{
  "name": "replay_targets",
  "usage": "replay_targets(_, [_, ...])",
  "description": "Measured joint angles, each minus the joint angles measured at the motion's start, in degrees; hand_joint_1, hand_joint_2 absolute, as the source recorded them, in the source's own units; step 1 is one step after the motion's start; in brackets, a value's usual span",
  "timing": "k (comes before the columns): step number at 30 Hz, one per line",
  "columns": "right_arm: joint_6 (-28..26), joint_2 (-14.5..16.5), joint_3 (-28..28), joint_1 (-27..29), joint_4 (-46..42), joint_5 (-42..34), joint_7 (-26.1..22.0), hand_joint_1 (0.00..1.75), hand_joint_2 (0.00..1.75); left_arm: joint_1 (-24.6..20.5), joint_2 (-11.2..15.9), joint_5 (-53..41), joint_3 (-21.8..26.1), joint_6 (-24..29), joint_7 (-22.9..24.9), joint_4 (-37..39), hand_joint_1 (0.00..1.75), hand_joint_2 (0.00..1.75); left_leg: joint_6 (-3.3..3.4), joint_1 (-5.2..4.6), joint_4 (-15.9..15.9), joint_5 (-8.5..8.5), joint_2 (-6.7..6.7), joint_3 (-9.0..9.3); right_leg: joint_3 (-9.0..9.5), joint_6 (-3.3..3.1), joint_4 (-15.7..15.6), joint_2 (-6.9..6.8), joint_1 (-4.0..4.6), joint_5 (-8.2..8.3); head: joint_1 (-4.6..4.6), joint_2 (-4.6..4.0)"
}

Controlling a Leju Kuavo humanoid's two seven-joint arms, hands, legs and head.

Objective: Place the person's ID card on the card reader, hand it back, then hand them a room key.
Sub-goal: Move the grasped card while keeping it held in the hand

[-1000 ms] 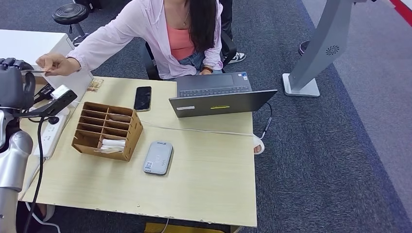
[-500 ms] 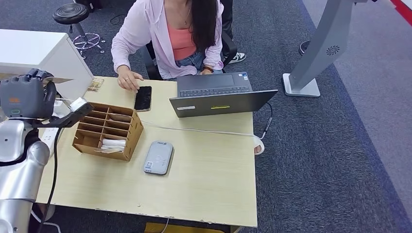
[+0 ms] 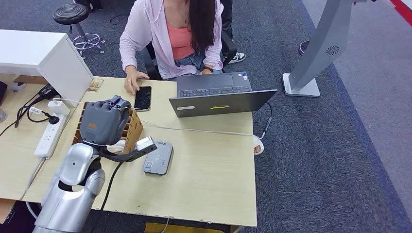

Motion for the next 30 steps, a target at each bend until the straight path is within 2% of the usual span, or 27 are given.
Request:
replay_targets(7, [0.01,0.01,-0.17,0.0,0.0,-0.01,0.0,0.0,1.75,0.48,-0.54,-0.08,-1.2,-0.86,0.19,-0.25,1.75,1.75,0.0,0.01,0.0,0.0,0.0,0.0,0.0,0.0,0.0,0.0,0.01,0.0,0.03,0.0])
replay_targets(11, [0.04,0.11,-1.14,0.02,0.0,-0.28,0.15,0.0,1.75,1.4,-1.7,0.15,-5.42,-8.86,3.0,1.79,1.75,1.75,-0.01,0.03,-0.02,0.01,0.02,0.0,-0.02,0.0,0.01,0.03,0.03,0.0,0.03,0.0])
replay_targets(16, [0.09,0.15,-1.37,0.01,0.0,-0.23,0.54,0.0,1.75,0.71,-1.79,0.25,-6.54,-15.8,5.21,7.78,1.75,1.75,-0.01,0.03,-0.01,0.01,0.02,0.0,-0.02,0.0,0.01,0.04,0.02,0.0,0.03,0.0])
replay_targets(22, [0.09,0.15,-1.41,0.02,0.0,0.0,0.56,0.0,1.75,-0.71,-1.61,0.93,-7.27,-19.69,7.12,14.55,1.75,1.75,-0.01,0.03,-0.01,0.01,0.03,0.0,-0.02,-0.01,0.02,0.05,0.03,0.0,0.03,0.0])
replay_targets(30, [0.17,0.15,-1.42,0.02,0.0,0.33,0.52,0.0,1.75,-2.95,-0.86,1.82,-8.09,-22.64,8.09,19.39,1.75,1.75,-0.01,0.03,-0.02,0.01,0.01,0.0,0.0,0.0,0.02,0.03,0.03,0.0,0.03,0.0])
